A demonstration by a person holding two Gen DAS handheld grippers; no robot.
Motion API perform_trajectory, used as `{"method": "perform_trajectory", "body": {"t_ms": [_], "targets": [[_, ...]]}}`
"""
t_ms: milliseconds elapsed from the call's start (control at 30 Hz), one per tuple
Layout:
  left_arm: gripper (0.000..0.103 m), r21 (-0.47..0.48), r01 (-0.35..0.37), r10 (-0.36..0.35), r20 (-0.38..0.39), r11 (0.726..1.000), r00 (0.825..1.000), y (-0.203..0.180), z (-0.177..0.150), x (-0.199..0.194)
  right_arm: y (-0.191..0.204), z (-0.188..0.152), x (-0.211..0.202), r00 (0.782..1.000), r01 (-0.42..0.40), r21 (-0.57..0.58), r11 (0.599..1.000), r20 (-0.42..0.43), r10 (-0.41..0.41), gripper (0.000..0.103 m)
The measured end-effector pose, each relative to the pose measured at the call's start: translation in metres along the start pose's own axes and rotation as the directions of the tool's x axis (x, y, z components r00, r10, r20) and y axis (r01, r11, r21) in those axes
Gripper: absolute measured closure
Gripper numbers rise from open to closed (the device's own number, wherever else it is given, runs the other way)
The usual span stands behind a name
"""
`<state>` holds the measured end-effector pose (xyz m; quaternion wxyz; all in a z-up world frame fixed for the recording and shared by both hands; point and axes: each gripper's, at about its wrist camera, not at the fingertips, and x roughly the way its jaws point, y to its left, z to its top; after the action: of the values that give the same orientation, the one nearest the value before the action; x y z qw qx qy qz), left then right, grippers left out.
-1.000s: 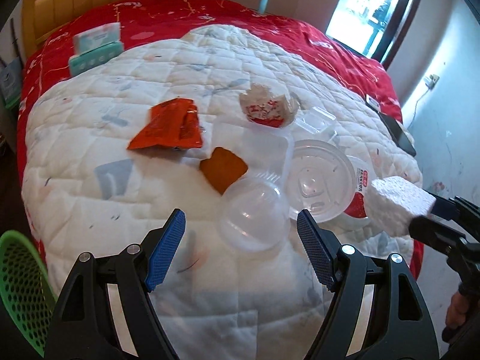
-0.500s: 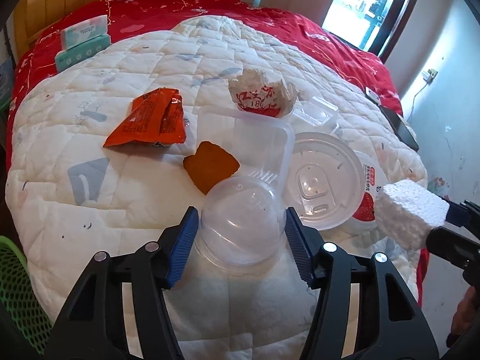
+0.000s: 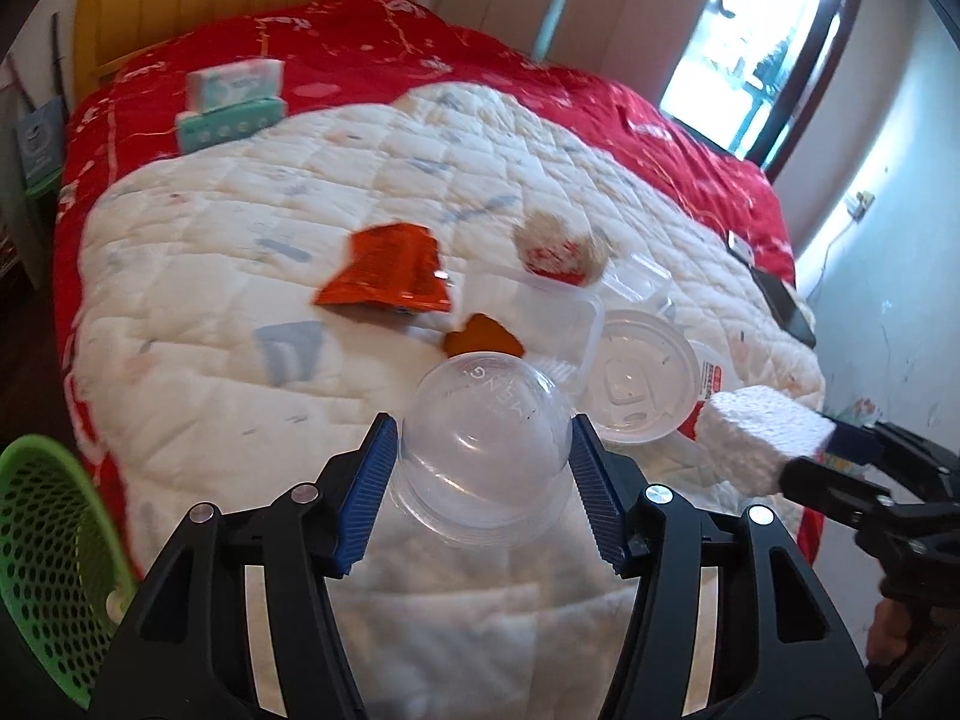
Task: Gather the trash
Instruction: 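Carry the clear plastic cup to the green basket and release it from the left tool, then carry the white foam block over the green basket and open the right tool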
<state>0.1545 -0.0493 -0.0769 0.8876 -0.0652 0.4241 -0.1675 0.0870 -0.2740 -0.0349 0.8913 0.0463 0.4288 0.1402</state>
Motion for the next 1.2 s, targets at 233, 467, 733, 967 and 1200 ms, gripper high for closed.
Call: {"method": "perform_trajectory", "body": {"t_ms": [233,467,733,967,1200], "targets": [[0.045,-0.08,-0.067,0.072,0.052,0.995,0.996,0.039,-0.011,-0.044,0.032,0.002,0.004,0.999,-0.045,-0.055,0.998,-0.004,0.044,0.045],[0.045,-0.172,-0.151,0.167,0.085,0.974,0.982,0.088,-0.029,-0.085,0.068,0.008,0.013,0.996,-0.092,-0.111,0.99,-0.02,0.091,0.045],[0.045,-0.298,-0.264,0.291,0.049,0.917,0.956,0.159,-0.061,-0.114,0.11,0.012,0.031,0.988,-0.152,-0.172,0.973,-0.057,0.145,0.045],[0.045,-0.395,-0.324,0.344,-0.022,0.86,0.939,0.214,-0.09,-0.116,0.145,0.015,0.048,0.981,-0.185,-0.223,0.957,-0.09,0.169,0.045],[0.045,-0.453,-0.347,0.339,-0.102,0.821,0.935,0.254,-0.117,-0.102,0.177,0.014,0.062,0.975,-0.215,-0.259,0.942,-0.12,0.189,0.045]]}}
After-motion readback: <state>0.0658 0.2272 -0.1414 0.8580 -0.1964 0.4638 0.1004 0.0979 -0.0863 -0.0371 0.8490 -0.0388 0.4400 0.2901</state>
